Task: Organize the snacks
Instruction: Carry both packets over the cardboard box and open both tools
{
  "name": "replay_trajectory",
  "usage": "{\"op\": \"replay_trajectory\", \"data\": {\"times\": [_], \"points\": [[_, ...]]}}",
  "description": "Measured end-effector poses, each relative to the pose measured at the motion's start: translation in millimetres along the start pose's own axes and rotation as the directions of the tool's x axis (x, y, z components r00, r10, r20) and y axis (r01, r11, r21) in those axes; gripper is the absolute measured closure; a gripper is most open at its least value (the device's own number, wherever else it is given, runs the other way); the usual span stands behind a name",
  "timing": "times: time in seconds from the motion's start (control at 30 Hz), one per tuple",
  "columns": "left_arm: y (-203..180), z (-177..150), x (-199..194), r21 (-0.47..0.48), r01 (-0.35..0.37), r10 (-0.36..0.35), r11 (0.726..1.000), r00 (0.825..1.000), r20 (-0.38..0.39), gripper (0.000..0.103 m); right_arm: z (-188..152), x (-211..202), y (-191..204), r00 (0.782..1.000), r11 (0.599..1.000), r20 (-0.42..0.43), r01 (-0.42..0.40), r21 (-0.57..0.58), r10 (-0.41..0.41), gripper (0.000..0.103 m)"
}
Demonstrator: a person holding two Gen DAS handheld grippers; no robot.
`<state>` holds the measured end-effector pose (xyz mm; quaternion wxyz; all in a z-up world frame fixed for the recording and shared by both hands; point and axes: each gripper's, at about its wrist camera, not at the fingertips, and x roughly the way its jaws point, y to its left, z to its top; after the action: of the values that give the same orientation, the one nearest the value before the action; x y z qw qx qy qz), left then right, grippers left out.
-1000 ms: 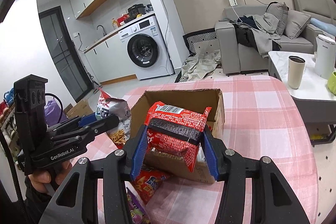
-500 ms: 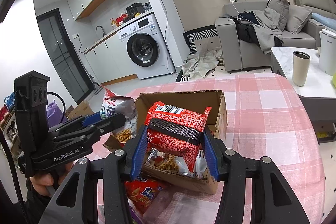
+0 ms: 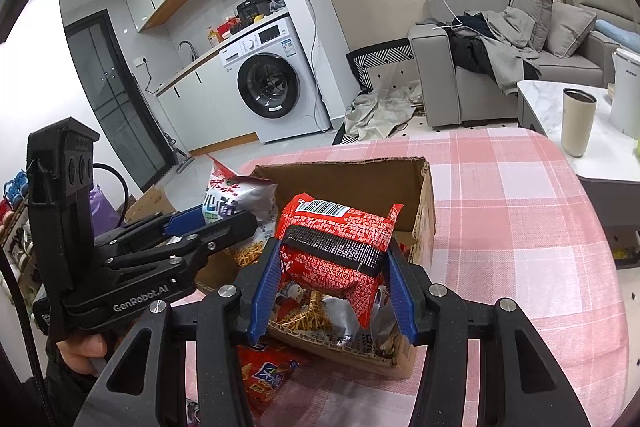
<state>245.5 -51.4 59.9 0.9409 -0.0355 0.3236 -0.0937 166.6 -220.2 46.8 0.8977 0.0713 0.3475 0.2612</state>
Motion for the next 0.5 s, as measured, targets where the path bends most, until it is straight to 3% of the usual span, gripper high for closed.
{"op": "replay_trajectory", "data": {"times": [0.5], "points": [[-1.0,-3.4,41.0,0.001,-0.032,0.032,0.999,0.999,-0.042,0.06,0.6,15.2,-1.8,1.0,1.0,-0.003,0.004,-0.006,-0.004,0.053]]}}
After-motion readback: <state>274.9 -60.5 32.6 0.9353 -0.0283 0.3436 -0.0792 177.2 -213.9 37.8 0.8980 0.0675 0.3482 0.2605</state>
